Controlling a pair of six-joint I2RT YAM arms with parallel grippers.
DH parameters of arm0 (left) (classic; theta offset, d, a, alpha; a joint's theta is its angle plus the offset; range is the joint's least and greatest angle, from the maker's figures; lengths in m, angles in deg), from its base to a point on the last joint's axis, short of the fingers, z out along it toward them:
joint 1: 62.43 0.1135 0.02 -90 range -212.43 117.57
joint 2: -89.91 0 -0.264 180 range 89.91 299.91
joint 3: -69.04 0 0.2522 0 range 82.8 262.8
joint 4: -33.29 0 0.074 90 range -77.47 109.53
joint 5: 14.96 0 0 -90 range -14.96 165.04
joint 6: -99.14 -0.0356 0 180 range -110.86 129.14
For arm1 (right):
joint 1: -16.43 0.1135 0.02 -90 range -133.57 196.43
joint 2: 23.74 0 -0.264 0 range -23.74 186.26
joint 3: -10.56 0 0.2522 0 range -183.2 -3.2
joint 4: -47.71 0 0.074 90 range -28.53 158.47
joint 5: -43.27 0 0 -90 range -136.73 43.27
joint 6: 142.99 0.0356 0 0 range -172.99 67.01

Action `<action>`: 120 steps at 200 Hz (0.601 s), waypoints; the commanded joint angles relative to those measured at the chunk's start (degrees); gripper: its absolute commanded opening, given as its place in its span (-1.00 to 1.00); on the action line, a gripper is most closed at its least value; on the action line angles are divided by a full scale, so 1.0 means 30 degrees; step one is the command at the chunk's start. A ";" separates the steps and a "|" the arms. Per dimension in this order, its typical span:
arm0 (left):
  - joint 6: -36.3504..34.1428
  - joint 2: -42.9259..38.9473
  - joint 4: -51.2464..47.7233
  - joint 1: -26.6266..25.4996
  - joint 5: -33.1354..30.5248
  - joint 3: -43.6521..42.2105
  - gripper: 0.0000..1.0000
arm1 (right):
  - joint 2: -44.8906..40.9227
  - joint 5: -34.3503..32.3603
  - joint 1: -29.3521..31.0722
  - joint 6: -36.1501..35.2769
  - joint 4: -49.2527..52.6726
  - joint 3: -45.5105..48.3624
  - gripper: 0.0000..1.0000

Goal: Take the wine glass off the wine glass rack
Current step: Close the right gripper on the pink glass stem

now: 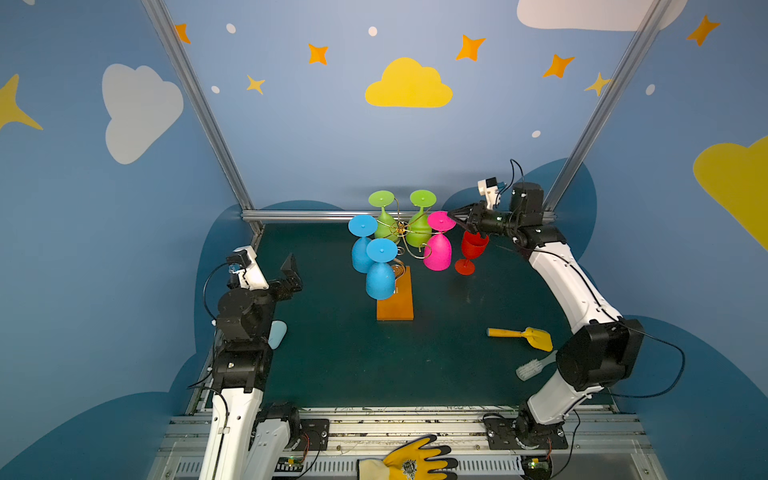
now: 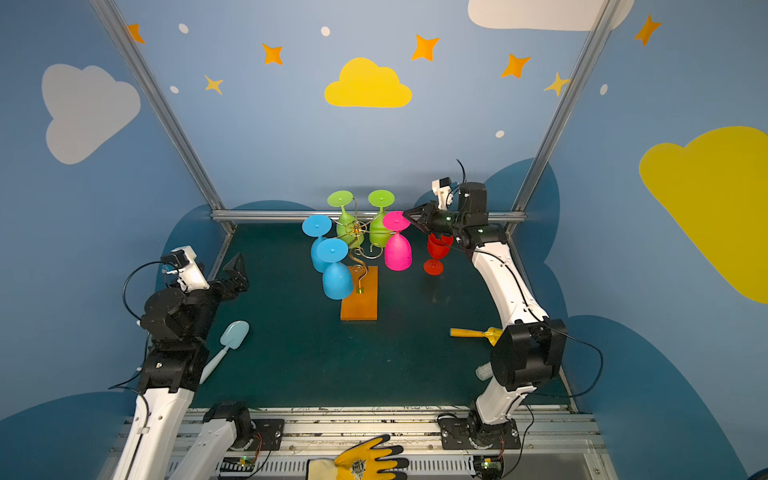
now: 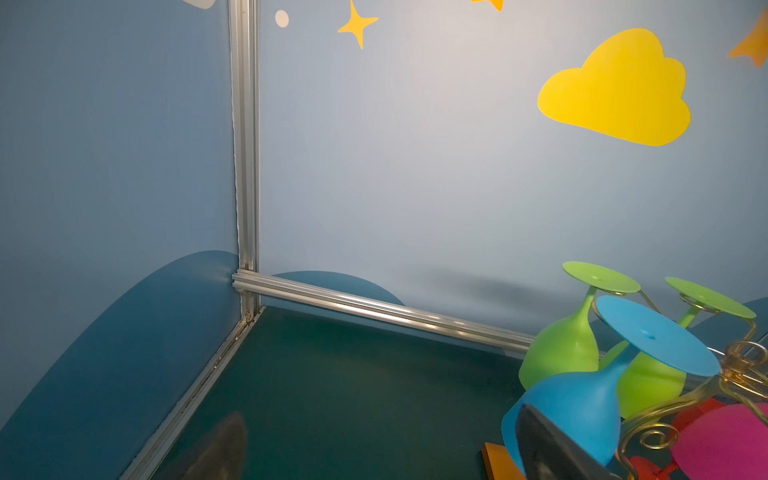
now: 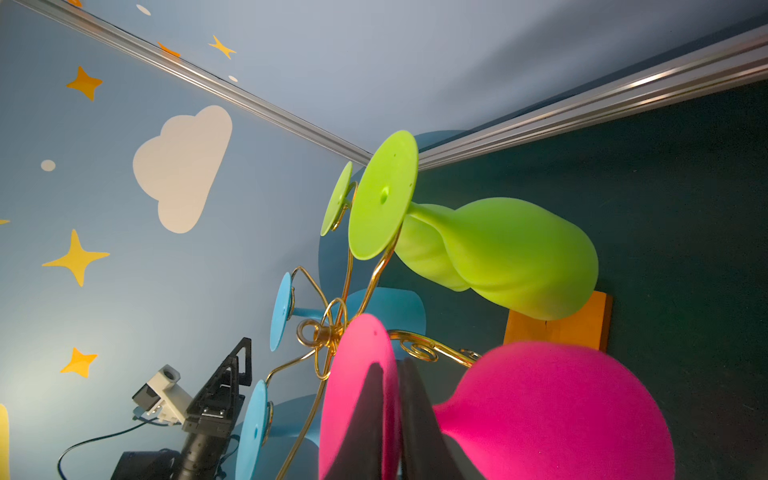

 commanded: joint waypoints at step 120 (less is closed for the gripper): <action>0.0078 -0.0169 0.0570 0.0158 0.0001 -0.0227 0.99 | -0.0652 0.1079 -0.0157 0.3002 -0.3502 0.0154 -1.00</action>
